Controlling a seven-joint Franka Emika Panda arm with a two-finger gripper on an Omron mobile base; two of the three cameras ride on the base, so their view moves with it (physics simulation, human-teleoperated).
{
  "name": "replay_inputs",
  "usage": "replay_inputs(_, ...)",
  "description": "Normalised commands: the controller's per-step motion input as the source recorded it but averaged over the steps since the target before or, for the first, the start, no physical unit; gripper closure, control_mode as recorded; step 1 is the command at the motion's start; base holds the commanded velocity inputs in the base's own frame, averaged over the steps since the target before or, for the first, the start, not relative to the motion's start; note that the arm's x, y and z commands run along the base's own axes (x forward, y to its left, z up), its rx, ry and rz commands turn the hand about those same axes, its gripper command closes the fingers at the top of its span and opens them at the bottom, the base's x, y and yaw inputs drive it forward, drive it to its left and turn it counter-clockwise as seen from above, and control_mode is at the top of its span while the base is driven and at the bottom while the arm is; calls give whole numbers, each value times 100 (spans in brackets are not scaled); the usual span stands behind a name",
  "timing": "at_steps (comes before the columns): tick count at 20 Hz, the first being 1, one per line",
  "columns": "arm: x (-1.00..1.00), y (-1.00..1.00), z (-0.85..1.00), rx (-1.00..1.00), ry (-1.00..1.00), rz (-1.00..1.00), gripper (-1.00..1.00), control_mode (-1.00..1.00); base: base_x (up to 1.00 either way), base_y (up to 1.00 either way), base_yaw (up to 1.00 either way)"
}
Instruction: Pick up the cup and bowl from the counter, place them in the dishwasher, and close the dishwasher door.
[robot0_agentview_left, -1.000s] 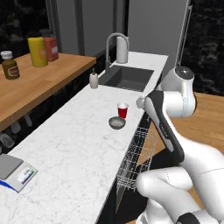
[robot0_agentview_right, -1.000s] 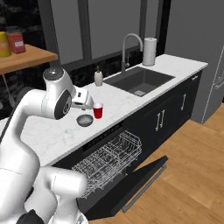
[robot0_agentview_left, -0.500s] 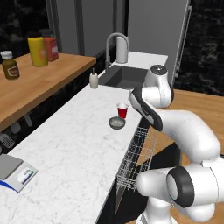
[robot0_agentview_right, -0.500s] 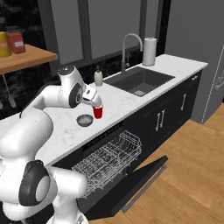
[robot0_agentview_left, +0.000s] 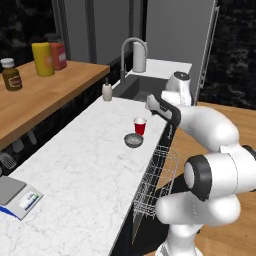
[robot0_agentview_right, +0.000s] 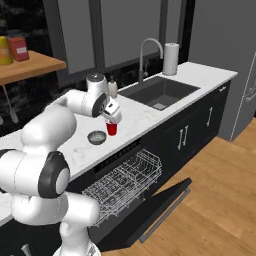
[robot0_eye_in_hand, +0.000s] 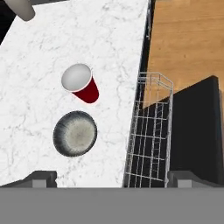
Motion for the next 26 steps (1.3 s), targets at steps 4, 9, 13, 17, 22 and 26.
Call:
replay_inputs(4,51,-9,-42,17,1,4,-100,-100,0,0,0)
replay_inputs(9,55,0,-25,3,0,0,-100,-100,0,0,0)
replay_inputs(13,50,0,-19,0,3,0,-100,-100,0,0,0)
replay_inputs(17,42,5,-24,0,4,0,-100,-100,0,0,0)
replay_inputs(22,44,0,-26,0,4,0,-100,-100,0,0,0)
replay_inputs(26,41,3,-24,0,2,0,-100,-100,0,0,0)
